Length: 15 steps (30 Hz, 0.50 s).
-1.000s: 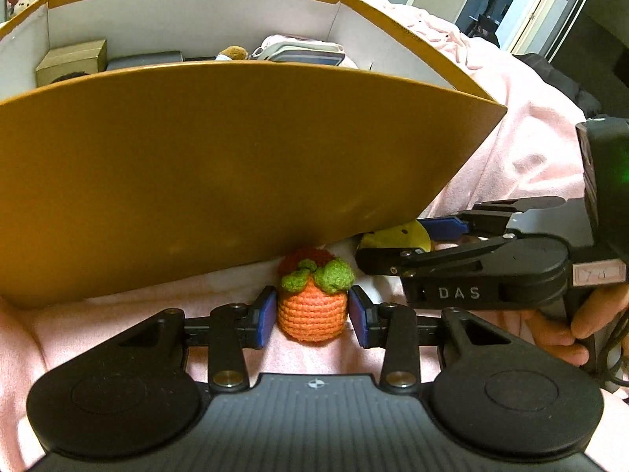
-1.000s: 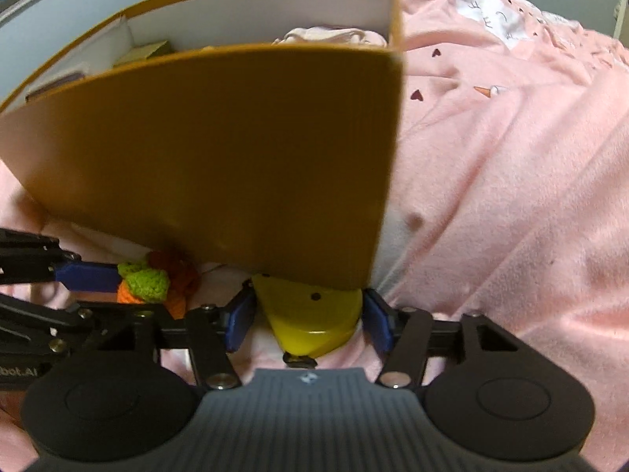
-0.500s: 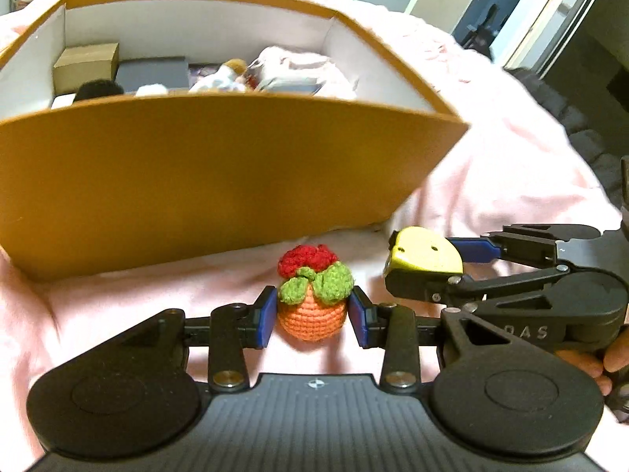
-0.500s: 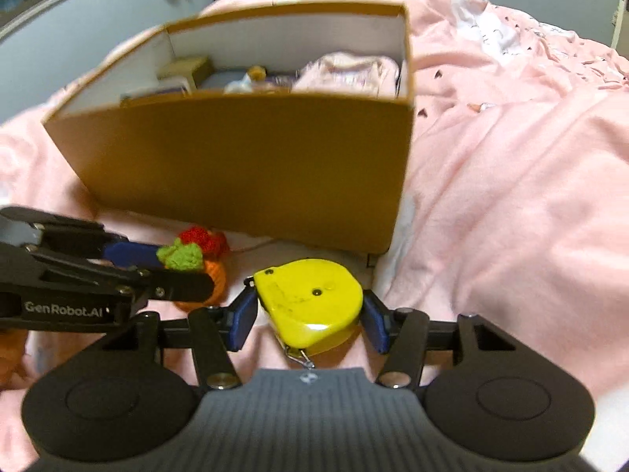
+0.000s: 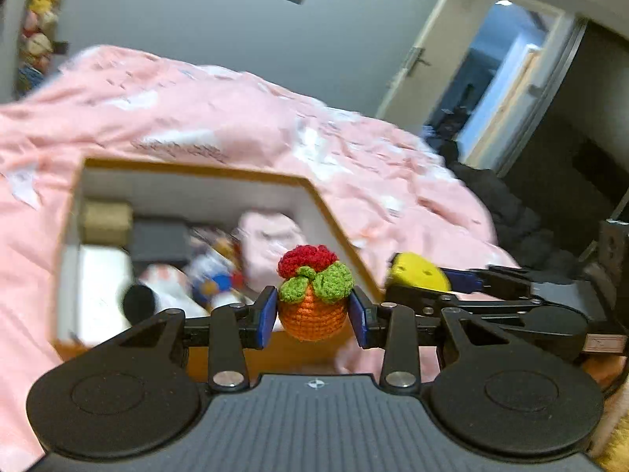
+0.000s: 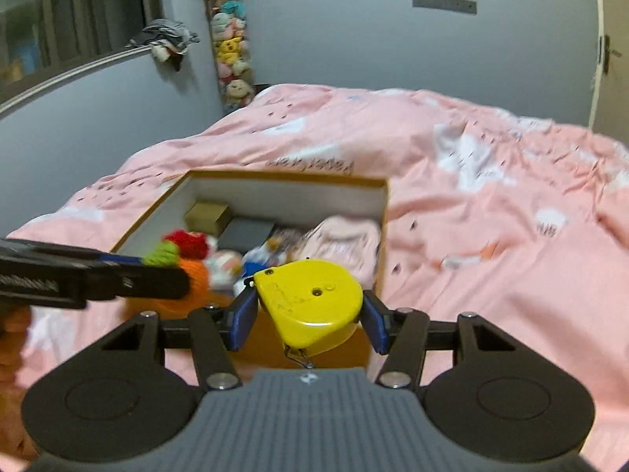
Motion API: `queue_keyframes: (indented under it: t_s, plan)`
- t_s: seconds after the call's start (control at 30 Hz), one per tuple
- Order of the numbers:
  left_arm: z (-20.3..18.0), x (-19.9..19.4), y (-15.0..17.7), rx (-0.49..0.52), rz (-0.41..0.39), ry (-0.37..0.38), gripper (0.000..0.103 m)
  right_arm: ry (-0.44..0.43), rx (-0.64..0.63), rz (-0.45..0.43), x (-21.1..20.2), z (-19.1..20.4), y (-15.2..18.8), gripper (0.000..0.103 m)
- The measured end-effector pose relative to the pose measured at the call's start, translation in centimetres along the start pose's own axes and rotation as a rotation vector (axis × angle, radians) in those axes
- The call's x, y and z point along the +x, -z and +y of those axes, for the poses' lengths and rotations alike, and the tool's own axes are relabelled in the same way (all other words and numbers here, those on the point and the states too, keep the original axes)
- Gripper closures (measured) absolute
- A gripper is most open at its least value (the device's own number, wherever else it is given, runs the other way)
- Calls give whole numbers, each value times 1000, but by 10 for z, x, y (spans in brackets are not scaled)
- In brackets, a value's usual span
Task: Organize objects
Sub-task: 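Carry the crocheted fruit and tape measure into the orange box and release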
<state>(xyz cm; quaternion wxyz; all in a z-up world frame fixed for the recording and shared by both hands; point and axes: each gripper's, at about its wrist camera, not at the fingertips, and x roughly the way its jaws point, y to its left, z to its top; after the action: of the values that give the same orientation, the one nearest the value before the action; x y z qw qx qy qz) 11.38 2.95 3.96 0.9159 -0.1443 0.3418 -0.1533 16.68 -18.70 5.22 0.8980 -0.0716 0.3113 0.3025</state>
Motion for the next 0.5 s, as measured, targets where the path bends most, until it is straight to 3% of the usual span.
queue_keyframes:
  t_s: [0.1, 0.27, 0.5]
  plan:
    - [1, 9, -14, 5, 8, -60, 59, 16, -28, 31, 15, -3, -15, 45]
    - [3, 26, -23, 28, 36, -87, 59, 31, -121, 154, 61, 6, -25, 45]
    - [11, 39, -21, 50, 53, -121, 59, 36, -151, 245, 99, 4, -22, 45]
